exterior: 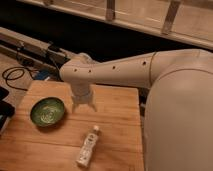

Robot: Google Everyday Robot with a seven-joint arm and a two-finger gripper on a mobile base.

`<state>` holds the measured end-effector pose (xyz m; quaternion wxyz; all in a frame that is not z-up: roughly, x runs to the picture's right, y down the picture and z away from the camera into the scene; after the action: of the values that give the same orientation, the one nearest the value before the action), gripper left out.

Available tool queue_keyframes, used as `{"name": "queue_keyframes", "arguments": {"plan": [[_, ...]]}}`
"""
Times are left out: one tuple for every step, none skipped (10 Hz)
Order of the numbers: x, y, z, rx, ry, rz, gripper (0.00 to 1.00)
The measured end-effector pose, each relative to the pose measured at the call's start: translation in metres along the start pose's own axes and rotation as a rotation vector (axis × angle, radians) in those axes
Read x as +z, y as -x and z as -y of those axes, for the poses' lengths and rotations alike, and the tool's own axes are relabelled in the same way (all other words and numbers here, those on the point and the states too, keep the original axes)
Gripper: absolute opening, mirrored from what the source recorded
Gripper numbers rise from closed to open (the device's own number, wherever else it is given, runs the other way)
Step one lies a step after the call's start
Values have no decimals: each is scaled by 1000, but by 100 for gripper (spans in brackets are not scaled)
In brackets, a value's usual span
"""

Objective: Place the bottle in the ceramic bowl

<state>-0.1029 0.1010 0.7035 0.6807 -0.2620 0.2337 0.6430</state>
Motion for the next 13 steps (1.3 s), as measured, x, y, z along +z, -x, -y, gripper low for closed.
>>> {"name": "queue_keyframes", "arguments": {"plan": [[0, 0, 0, 0, 0, 0, 65], [0, 0, 0, 0, 0, 0, 65], [0, 0, 0, 0, 0, 0, 65], [0, 0, 0, 0, 0, 0, 65], [0, 0, 0, 0, 0, 0, 65], [0, 0, 0, 0, 0, 0, 65], [0, 0, 0, 0, 0, 0, 65], [0, 0, 0, 0, 0, 0, 65], [1, 0, 0, 0, 0, -2, 65], [1, 0, 0, 0, -1, -1, 65], [1, 0, 1, 2, -5, 0, 65], [3, -1, 4, 15, -17, 3, 65], [11, -5, 11, 41, -61, 4, 65]]}}
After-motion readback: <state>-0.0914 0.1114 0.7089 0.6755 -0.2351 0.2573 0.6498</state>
